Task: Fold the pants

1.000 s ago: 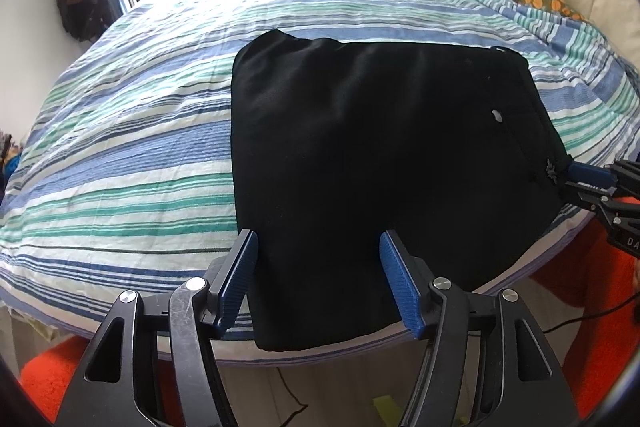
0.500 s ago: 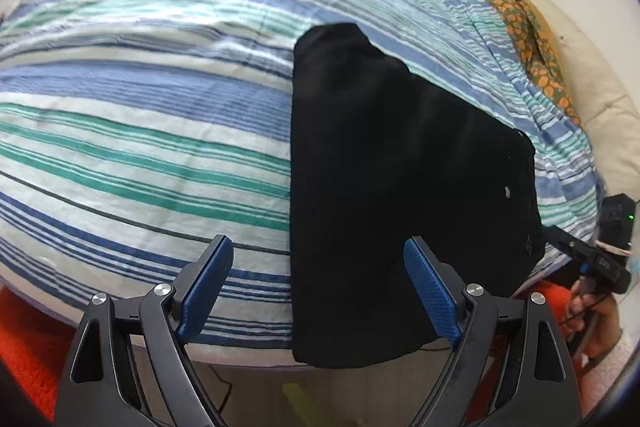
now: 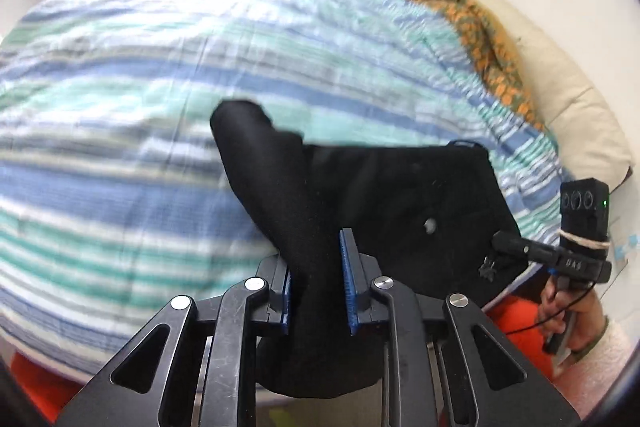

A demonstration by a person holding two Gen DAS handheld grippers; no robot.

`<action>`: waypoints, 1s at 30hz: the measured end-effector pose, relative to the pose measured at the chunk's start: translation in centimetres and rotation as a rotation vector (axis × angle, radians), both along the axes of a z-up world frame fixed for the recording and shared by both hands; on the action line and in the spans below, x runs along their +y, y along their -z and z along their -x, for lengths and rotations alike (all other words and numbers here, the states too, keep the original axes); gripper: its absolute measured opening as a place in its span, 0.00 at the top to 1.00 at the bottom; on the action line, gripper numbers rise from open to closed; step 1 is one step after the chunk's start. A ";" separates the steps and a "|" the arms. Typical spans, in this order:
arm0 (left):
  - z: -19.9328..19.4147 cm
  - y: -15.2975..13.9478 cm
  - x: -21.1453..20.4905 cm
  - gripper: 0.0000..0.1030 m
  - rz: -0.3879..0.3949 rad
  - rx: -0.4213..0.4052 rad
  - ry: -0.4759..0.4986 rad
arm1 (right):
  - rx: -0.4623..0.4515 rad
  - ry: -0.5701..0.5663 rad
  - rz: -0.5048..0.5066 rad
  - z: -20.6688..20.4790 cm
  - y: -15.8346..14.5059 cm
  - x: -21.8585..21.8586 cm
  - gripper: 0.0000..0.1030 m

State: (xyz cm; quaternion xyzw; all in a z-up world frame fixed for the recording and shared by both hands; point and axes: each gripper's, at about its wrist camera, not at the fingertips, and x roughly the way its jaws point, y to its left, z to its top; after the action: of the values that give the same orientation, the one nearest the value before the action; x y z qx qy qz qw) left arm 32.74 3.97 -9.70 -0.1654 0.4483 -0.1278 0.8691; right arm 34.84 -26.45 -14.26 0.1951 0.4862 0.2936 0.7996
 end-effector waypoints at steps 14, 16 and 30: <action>-1.3 -0.8 0.4 0.06 -0.522 -0.163 -0.225 | -0.090 0.162 0.378 -6.3 -3.3 0.9 0.37; 1.2 -0.5 -0.1 0.04 -0.540 -0.192 -0.258 | -0.110 0.198 0.453 -4.0 -3.3 -0.1 0.02; 8.3 -3.2 -3.8 0.04 -0.482 -0.072 -0.204 | -0.175 0.206 0.623 8.8 -5.6 4.9 0.00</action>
State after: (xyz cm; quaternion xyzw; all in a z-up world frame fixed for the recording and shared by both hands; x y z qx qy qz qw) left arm 24.44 0.19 -6.46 0.0070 0.4157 0.0652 0.9071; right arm 26.02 -21.58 -8.68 -0.0365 0.4597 0.0641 0.8850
